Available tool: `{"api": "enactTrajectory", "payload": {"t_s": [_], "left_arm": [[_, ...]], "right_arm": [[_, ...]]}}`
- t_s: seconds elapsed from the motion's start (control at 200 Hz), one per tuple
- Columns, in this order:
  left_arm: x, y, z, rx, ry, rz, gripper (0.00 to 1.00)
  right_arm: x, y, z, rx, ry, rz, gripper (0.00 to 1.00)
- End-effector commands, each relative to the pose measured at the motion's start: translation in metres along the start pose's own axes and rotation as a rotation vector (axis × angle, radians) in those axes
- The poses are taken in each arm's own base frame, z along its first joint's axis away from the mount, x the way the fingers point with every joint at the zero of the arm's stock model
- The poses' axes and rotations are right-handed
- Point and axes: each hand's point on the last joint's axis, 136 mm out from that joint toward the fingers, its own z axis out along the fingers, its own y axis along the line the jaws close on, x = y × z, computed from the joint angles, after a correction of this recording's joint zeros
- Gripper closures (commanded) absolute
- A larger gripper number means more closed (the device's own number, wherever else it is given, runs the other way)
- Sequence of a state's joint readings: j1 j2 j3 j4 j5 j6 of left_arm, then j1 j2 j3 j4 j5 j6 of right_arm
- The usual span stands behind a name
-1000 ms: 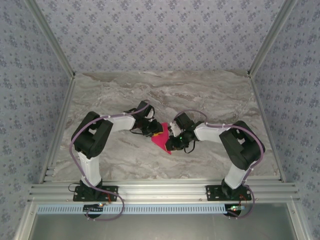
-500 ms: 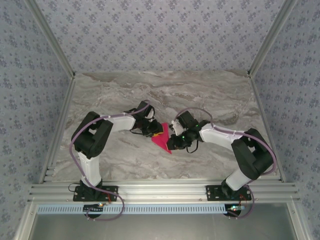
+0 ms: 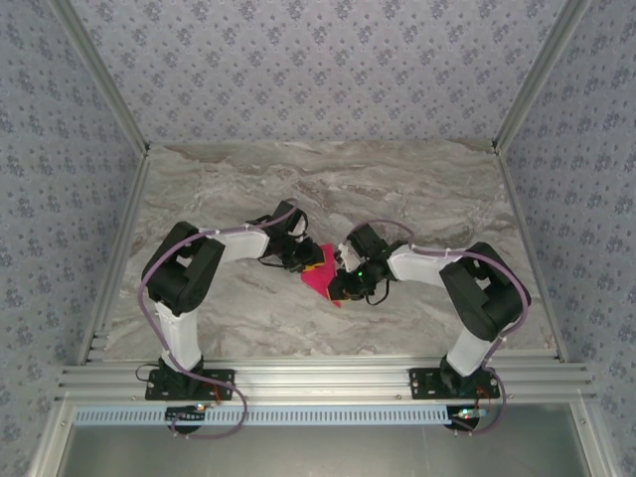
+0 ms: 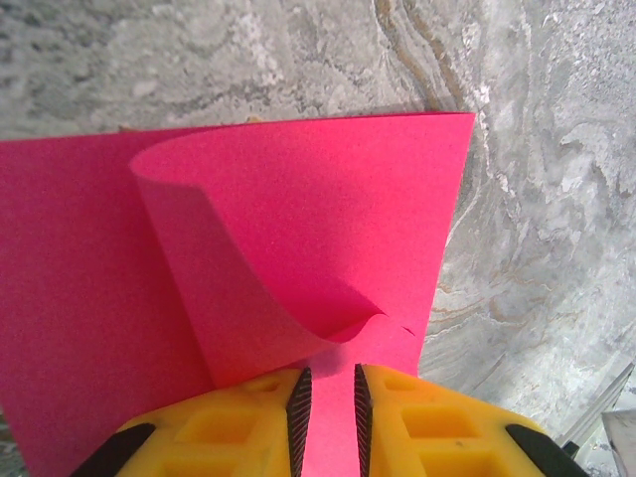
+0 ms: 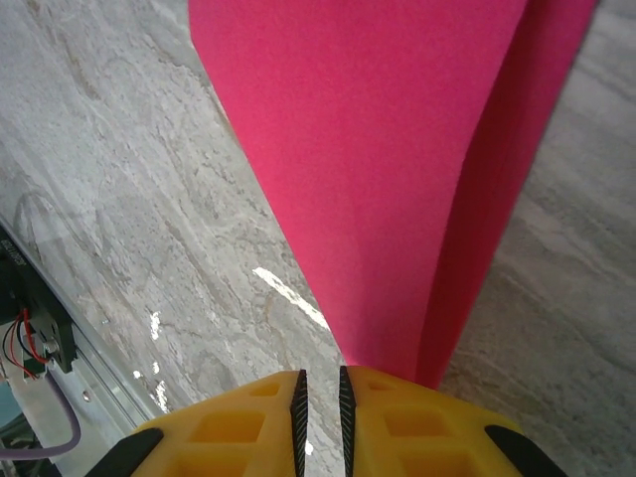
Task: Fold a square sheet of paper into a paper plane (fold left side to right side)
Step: Fourth fold the wing at the center of the table.
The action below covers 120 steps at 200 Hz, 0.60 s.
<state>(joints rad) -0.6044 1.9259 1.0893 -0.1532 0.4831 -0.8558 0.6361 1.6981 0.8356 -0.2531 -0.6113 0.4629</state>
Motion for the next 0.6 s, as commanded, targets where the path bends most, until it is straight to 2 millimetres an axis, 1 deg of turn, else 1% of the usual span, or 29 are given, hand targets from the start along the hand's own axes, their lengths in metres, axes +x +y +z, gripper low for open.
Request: {"api": "enactTrajectory", "payload": {"t_s": [0.0, 0.2, 0.595], "left_arm": [[0.018, 0.041, 0.007, -0.148, 0.047, -0.048, 0.77], [0.017, 0.041, 0.007, -0.149, 0.047, -0.044, 0.77], [0.017, 0.042, 0.007, -0.154, 0.049, -0.045, 0.77]], "right_arm": [[0.01, -0.009, 0.003, 0.01, 0.034, 0.038, 0.8], [0.019, -0.022, 0.004, 0.061, 0.069, 0.052, 0.79], [0.028, -0.018, 0.006, 0.021, 0.095, 0.057, 0.8]]}}
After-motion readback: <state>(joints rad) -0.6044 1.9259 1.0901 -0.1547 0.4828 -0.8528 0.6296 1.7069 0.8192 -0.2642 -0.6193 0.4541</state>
